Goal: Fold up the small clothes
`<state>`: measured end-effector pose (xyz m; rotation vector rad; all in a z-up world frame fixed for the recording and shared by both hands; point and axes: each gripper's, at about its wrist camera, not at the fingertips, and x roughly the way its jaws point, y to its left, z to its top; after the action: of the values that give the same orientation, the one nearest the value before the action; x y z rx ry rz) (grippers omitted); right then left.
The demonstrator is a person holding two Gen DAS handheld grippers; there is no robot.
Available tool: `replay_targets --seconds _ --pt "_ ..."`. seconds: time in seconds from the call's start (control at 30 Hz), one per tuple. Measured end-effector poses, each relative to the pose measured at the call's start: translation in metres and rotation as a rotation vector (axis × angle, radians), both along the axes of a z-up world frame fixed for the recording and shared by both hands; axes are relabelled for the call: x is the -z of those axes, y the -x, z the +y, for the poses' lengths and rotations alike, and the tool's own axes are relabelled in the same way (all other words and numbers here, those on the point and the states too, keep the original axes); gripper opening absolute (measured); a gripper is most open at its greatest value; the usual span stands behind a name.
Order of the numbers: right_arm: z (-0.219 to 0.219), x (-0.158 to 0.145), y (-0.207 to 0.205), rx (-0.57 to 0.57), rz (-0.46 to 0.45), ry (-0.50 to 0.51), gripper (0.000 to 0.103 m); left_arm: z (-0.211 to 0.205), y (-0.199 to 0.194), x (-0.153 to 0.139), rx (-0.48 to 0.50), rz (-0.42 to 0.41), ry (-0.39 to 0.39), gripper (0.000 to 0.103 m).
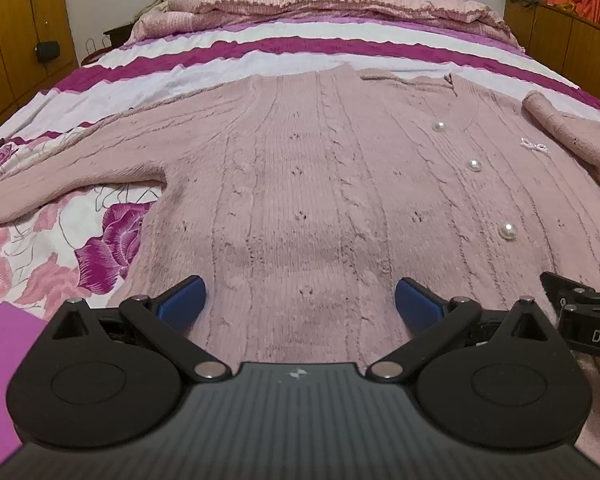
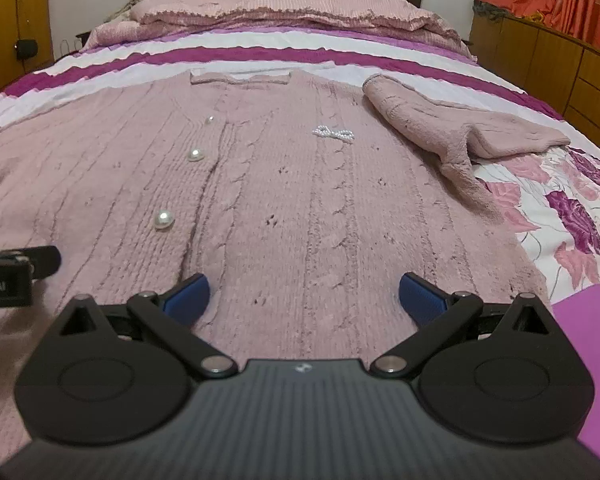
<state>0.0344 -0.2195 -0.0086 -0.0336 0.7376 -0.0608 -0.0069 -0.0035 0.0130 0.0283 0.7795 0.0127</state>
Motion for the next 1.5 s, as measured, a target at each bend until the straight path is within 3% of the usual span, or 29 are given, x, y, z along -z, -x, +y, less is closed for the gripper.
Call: replay_targets --seconds 0.23,0.4,0.63,0.87,1.5 --pt "-0.003 -0.008 0.015 0.018 -0.013 -0.049 0.103 -0.007 0.014 -0.012 0.003 0.007 0.003 0.103" --pt "-0.005 -0.018 0.035 0.018 -0.073 -0.109 0.103 -0.013 0.031 -0.026 0.000 -0.032 0.016 0.103" --pt "-0.007 -0.021 0.052 0.043 -0.172 -0.100 0.103 -0.026 0.057 -0.036 0.005 -0.094 -0.042 0.103" --pt "-0.004 -0.025 0.059 0.026 -0.219 -0.095 0.103 -0.025 0.059 -0.034 0.011 -0.087 -0.027 0.103" --pt "0.001 -0.022 0.060 0.024 -0.223 -0.071 0.103 -0.023 0.054 -0.033 0.004 -0.085 -0.020 0.103"
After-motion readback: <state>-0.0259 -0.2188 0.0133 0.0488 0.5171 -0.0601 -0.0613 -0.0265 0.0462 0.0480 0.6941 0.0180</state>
